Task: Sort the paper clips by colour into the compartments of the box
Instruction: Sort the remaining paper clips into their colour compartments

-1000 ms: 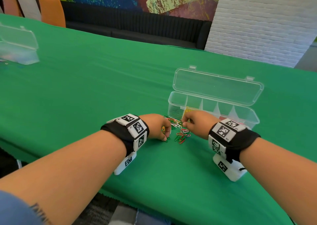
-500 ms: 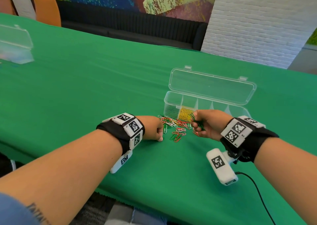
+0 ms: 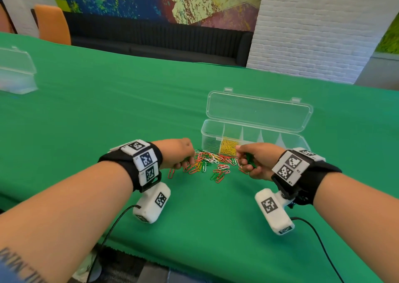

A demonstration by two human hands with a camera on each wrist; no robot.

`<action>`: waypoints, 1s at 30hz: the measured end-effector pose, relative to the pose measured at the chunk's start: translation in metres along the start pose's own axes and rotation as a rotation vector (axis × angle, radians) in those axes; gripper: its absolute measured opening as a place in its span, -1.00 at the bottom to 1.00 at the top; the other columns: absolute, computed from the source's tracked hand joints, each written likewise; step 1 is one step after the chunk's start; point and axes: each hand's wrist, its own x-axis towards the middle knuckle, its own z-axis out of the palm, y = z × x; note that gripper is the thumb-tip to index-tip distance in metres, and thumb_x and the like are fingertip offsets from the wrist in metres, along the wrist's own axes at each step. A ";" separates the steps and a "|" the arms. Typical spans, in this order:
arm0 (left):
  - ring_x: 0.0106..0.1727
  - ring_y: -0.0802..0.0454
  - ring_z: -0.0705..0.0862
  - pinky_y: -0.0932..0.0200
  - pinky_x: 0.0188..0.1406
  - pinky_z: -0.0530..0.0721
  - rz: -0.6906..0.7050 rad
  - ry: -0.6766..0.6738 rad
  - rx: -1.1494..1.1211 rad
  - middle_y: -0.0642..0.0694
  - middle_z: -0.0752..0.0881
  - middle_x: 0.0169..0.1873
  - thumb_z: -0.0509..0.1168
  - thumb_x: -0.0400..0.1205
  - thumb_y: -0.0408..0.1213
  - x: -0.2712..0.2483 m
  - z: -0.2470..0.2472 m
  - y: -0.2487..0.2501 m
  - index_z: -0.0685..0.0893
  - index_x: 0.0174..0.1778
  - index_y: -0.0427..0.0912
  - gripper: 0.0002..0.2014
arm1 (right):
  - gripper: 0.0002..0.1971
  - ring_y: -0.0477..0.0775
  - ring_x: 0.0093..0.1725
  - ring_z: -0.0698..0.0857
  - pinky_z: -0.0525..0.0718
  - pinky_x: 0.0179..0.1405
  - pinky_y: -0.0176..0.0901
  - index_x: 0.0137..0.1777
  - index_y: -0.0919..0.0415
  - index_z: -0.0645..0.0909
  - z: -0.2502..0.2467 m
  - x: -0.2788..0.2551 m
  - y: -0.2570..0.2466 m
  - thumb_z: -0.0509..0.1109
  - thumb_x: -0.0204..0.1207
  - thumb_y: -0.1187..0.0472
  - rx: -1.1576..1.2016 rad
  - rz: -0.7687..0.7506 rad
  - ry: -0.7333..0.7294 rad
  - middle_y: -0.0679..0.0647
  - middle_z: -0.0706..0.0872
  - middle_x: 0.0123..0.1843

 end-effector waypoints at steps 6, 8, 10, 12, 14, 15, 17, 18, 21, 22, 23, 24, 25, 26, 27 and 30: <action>-0.65 0.13 0.31 0.41 -0.75 0.18 0.007 0.015 -0.396 -0.10 0.47 -0.51 -0.05 0.56 -0.56 0.002 0.002 -0.001 0.32 -0.26 -0.15 -0.78 | -0.69 -0.10 -0.65 0.26 0.20 -0.73 -0.44 -0.18 0.23 0.58 0.006 0.000 -0.004 0.00 0.57 0.42 -0.349 -0.015 0.008 -0.01 0.39 -0.58; -0.68 0.13 0.28 0.43 -0.73 0.14 0.016 0.002 -0.393 -0.09 0.45 -0.56 -0.07 0.53 -0.59 0.004 0.004 0.000 0.32 -0.26 -0.14 -0.75 | -0.69 -0.09 -0.63 0.23 0.21 -0.66 -0.40 -0.23 0.17 0.61 0.012 -0.001 -0.003 0.06 0.60 0.35 -0.586 -0.044 0.035 -0.09 0.36 -0.66; -0.72 0.14 0.25 0.46 -0.72 0.10 0.038 -0.010 -0.514 -0.07 0.42 -0.63 -0.12 0.50 -0.61 0.005 0.005 0.000 0.33 -0.28 -0.13 -0.72 | -0.72 -0.08 -0.63 0.24 0.24 -0.61 -0.36 -0.25 0.14 0.64 0.012 -0.001 0.000 0.17 0.62 0.22 -0.673 -0.086 0.054 -0.15 0.34 -0.71; -0.74 0.15 0.22 0.48 -0.72 0.09 0.062 -0.020 -0.661 -0.06 0.38 -0.67 -0.16 0.49 -0.60 0.006 0.005 0.001 0.35 -0.26 -0.13 -0.70 | -0.68 -0.06 -0.62 0.29 0.31 -0.56 -0.33 -0.32 0.07 0.62 0.012 -0.001 0.002 0.24 0.61 -0.02 -0.761 -0.143 0.097 -0.13 0.35 -0.67; -0.71 0.15 0.22 0.47 -0.71 0.09 0.062 -0.023 -0.688 -0.05 0.37 -0.65 -0.17 0.49 -0.58 0.007 0.005 0.001 0.42 -0.18 -0.13 -0.67 | -0.64 -0.08 -0.56 0.37 0.36 -0.52 -0.34 -0.37 0.05 0.51 0.013 -0.003 0.001 0.26 0.58 -0.12 -0.931 -0.225 0.147 -0.10 0.41 -0.56; -0.69 0.15 0.22 0.45 -0.71 0.10 0.058 -0.028 -0.662 -0.04 0.36 -0.63 -0.17 0.49 -0.57 0.007 0.004 0.001 0.46 -0.14 -0.13 -0.65 | -0.68 -0.12 -0.51 0.40 0.36 -0.51 -0.33 -0.35 0.04 0.47 0.014 -0.004 0.000 0.28 0.58 -0.10 -1.009 -0.275 0.162 -0.11 0.44 -0.50; -0.65 0.15 0.22 0.43 -0.71 0.10 0.032 -0.053 -0.584 -0.03 0.35 -0.59 -0.13 0.51 -0.56 0.008 0.004 0.003 0.51 -0.12 -0.15 -0.65 | -0.80 -0.23 -0.42 0.41 0.32 -0.46 -0.35 -0.24 0.01 0.50 0.016 -0.003 -0.002 0.35 0.55 -0.03 -1.121 -0.354 0.166 -0.16 0.46 -0.40; -0.64 0.15 0.22 0.42 -0.71 0.09 0.017 -0.067 -0.534 -0.01 0.35 -0.59 -0.09 0.53 -0.53 0.008 0.004 0.005 0.53 -0.14 -0.16 -0.69 | -0.88 -0.28 -0.40 0.39 0.30 -0.45 -0.37 -0.16 -0.01 0.55 0.017 -0.002 -0.003 0.37 0.54 0.01 -1.173 -0.372 0.155 -0.19 0.43 -0.38; -0.58 0.11 0.26 0.34 -0.61 0.20 0.000 -0.061 -0.119 0.02 0.37 -0.54 0.17 0.60 -0.29 0.007 0.007 0.015 0.51 -0.19 -0.15 -0.92 | -0.84 -0.23 -0.32 0.41 0.33 -0.32 -0.36 0.08 -0.03 0.65 0.019 0.001 -0.002 0.41 0.51 0.06 -1.347 -0.387 0.105 -0.28 0.33 -0.36; -0.54 0.10 0.32 0.32 -0.56 0.29 0.022 -0.037 0.084 0.02 0.41 -0.50 0.24 0.61 -0.18 0.008 0.010 0.016 0.53 -0.22 -0.11 -0.87 | -0.80 -0.16 -0.23 0.44 0.36 -0.20 -0.34 0.12 -0.03 0.66 0.020 0.002 -0.002 0.41 0.51 0.07 -1.382 -0.382 0.095 -0.30 0.31 -0.35; -0.49 0.11 0.39 0.30 -0.50 0.38 0.051 -0.019 0.252 0.03 0.47 -0.46 0.29 0.60 -0.10 0.008 0.014 0.018 0.55 -0.24 -0.07 -0.84 | -0.78 -0.13 -0.15 0.45 0.35 -0.10 -0.34 0.15 -0.05 0.66 0.021 0.002 -0.002 0.41 0.51 0.07 -1.403 -0.391 0.089 -0.32 0.30 -0.35; -0.45 0.13 0.45 0.29 -0.44 0.44 0.076 -0.006 0.356 0.05 0.52 -0.43 0.33 0.58 -0.06 0.007 0.018 0.020 0.58 -0.22 -0.04 -0.84 | -0.77 -0.13 -0.10 0.44 0.34 -0.06 -0.32 0.16 -0.06 0.66 0.021 0.002 -0.002 0.41 0.51 0.07 -1.419 -0.401 0.084 -0.32 0.29 -0.35; -0.43 0.16 0.47 0.30 -0.42 0.46 0.097 -0.005 0.414 0.07 0.54 -0.42 0.36 0.56 -0.07 0.007 0.022 0.021 0.61 -0.18 -0.04 -0.87 | -0.77 -0.13 -0.08 0.43 0.33 -0.04 -0.32 0.17 -0.06 0.66 0.023 0.002 -0.002 0.41 0.52 0.08 -1.435 -0.413 0.076 -0.32 0.29 -0.35; -0.42 0.18 0.48 0.31 -0.43 0.46 0.118 -0.001 0.461 0.09 0.55 -0.40 0.38 0.55 -0.10 0.008 0.026 0.022 0.64 -0.14 -0.04 -0.89 | -0.76 -0.13 -0.08 0.43 0.33 -0.05 -0.33 0.18 -0.05 0.66 0.024 0.002 -0.002 0.40 0.52 0.08 -1.456 -0.423 0.065 -0.31 0.29 -0.36; -0.40 0.18 0.48 0.31 -0.46 0.44 0.133 0.011 0.508 0.10 0.55 -0.39 0.38 0.54 -0.13 0.009 0.029 0.024 0.66 -0.10 -0.04 -0.90 | -0.76 -0.13 -0.08 0.43 0.33 -0.05 -0.33 0.18 -0.03 0.66 0.025 0.002 -0.002 0.40 0.53 0.09 -1.470 -0.430 0.057 -0.30 0.31 -0.36; -0.28 0.07 0.53 0.28 -0.42 0.44 0.140 0.018 0.622 0.05 0.56 -0.34 0.39 0.53 -0.20 0.013 0.036 0.030 0.70 -0.03 -0.06 -0.87 | -0.81 -0.09 -0.07 0.45 0.34 -0.05 -0.31 0.13 0.04 0.66 0.028 0.001 -0.003 0.38 0.54 0.12 -1.488 -0.435 0.054 -0.18 0.47 -0.24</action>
